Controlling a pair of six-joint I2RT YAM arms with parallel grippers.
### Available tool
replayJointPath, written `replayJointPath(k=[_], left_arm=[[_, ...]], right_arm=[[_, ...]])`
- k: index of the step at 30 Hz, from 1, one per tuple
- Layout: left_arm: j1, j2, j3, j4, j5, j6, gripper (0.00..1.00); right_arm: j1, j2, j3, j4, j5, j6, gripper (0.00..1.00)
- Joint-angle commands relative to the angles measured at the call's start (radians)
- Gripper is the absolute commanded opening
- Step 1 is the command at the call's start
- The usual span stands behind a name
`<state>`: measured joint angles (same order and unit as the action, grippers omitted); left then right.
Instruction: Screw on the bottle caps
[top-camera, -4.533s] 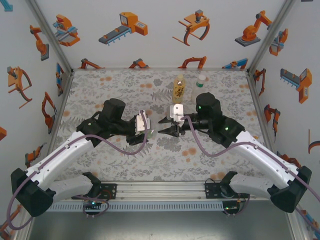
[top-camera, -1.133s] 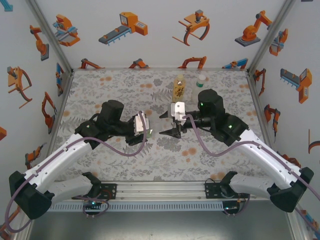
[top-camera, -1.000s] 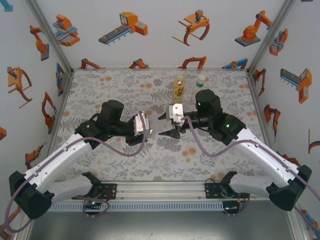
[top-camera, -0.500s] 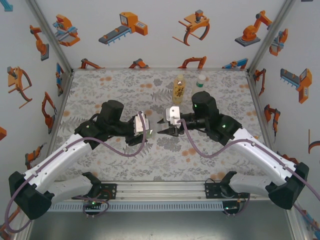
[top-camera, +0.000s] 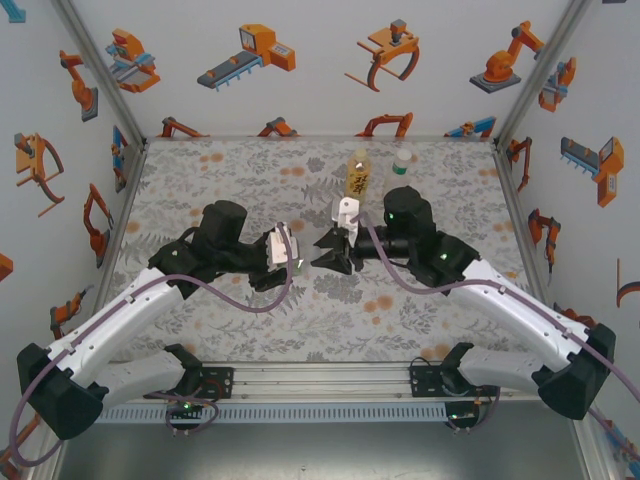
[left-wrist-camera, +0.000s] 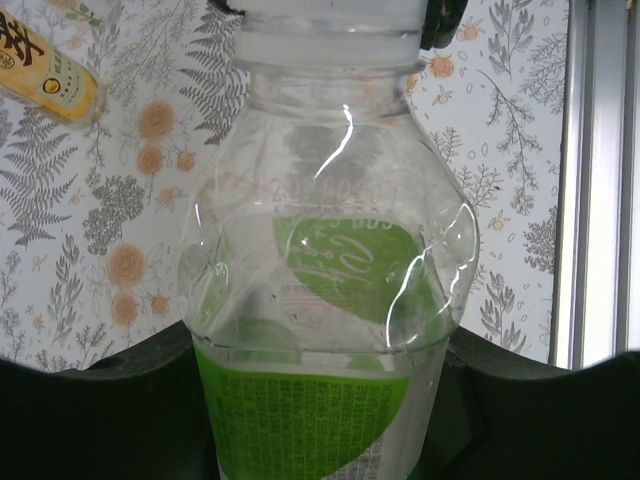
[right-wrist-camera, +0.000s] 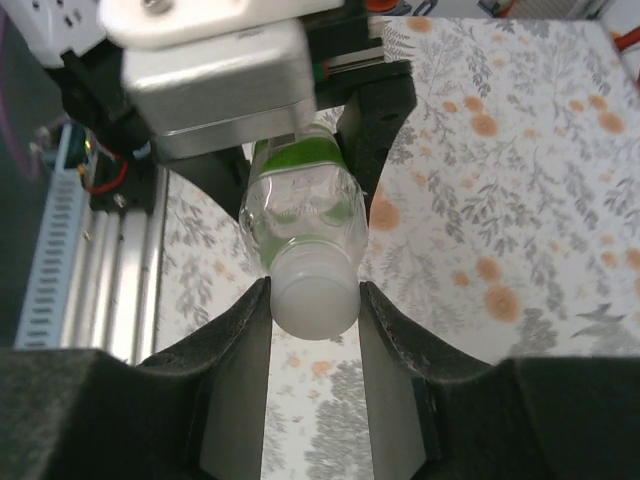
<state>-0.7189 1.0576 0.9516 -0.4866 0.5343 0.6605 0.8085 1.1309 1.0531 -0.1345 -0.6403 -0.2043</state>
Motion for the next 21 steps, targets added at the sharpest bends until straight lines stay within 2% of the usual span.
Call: replayJointPath(k=[1,8,13,17,18,19,21], left_arm=[[-0.007,-0.024,0.024,0.016,0.024,0.013,0.0],[-0.007,-0.022,0.026,0.02,0.004,0.01,0.0],[-0.007,-0.03,0.016,0.041,-0.029,0.001,0.0],[-0.007,-0.031,0.014,0.049,-0.037,-0.004,0.0],[-0.008,-0.033,0.015,0.049,-0.037,-0.005,0.03],[-0.008,-0.032,0.015,0.049,-0.038,-0.006,0.11],[-0.007,-0.034,0.015,0.05,-0.044,-0.009,0.32]], right_arm=[[0.002,-0.008,-0.019,0.117,0.089,0.346,0.0],[0.007,-0.004,-0.051,0.162,0.17,0.866,0.0],[0.014,-0.011,-0.046,0.068,0.281,1.068,0.0],[0.015,-0.017,-0.052,0.07,0.315,1.128,0.0],[0.015,-0.016,-0.052,0.072,0.315,1.127,0.0],[0.014,-0.012,-0.048,0.068,0.317,1.117,0.0],[0.015,-0.007,-0.036,0.044,0.329,1.091,0.0]])
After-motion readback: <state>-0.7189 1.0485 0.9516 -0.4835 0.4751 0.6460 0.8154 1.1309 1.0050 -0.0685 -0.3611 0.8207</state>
